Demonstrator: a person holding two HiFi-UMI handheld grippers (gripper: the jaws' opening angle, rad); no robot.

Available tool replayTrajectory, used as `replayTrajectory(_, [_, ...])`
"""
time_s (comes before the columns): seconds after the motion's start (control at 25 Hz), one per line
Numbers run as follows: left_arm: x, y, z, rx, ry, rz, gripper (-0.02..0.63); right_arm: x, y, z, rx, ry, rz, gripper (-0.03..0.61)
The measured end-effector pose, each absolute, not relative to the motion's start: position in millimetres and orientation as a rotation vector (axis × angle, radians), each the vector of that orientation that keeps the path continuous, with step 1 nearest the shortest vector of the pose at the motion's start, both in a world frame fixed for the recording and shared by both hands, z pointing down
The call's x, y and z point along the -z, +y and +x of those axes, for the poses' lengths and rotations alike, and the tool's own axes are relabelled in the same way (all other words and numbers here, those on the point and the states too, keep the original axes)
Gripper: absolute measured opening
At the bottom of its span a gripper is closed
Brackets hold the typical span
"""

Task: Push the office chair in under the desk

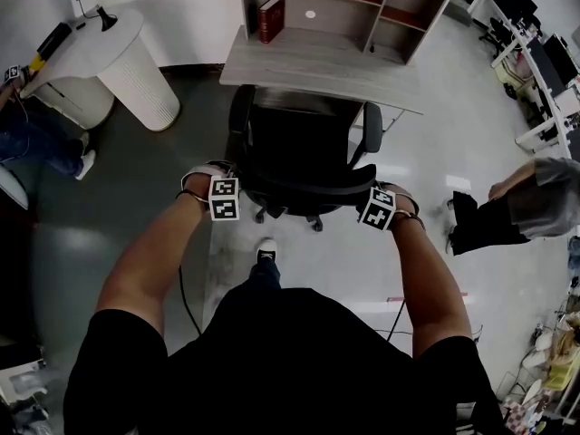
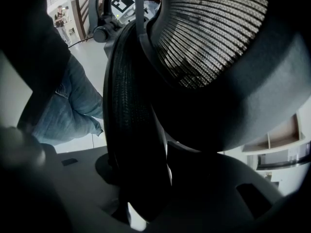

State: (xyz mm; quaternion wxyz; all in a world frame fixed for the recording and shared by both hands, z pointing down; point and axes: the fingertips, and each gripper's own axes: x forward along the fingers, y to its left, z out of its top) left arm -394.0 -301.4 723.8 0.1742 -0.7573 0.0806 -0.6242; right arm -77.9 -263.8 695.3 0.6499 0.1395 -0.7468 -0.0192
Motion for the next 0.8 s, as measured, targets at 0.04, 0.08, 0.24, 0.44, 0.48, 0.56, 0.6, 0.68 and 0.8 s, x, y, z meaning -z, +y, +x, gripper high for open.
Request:
replayTrajectory(0.04, [-723.9, -301.5, -393.5, 1.765, 0.233, -2.148, 0.11, -695.4, -264.1, -77.3, 0.044, -1.697, 0.314, 0.19])
replayTrajectory(0.08, [-724.1, -302.1, -393.2, 1.762, 0.236, -2.149, 0.11, -695.6, -264.7, -76.8, 0.043, -1.696, 0.313, 0.19])
replayTrajectory(0.24, [-724.0, -306.4, -393.8, 1.765, 0.236, -2.149, 0.11, -695.3, -269.9, -78.0, 0.049, -1.701, 0.317, 0.19])
replayTrajectory(0.44, [-721.9, -311.5, -389.2, 1.763, 0.244, -2.155, 0.11, -693.0, -277.9, -74.8, 0.056, -1.71, 0.316, 0.195])
replayTrajectory(0.48, [-721.9, -311.9, -389.1, 1.76, 0.243, -2.156, 0.11, -693.0, -278.3, -74.8, 0.055, -1.709, 0.315, 0.195])
replayTrajectory(0.56, [-722.8, -312.3, -390.7, 1.757, 0.241, -2.155, 0.11, -694.2, -278.2, -75.9, 0.055, -1.71, 0.317, 0.195])
replayTrajectory(0.6, [-723.3, -312.4, -391.2, 1.756, 0.24, -2.154, 0.112, -695.3, -278.1, -76.0, 0.054, -1.71, 0.318, 0.195])
replayTrajectory(0.68, [-723.8, -313.1, -390.5, 1.752, 0.237, -2.155, 0.112, -696.2, -278.2, -75.4, 0.054, -1.712, 0.322, 0.196])
replayTrajectory(0.8, [-722.5, -312.4, -389.6, 1.747, 0.233, -2.159, 0.112, -694.7, -278.1, -75.1, 0.055, -1.714, 0.329, 0.198])
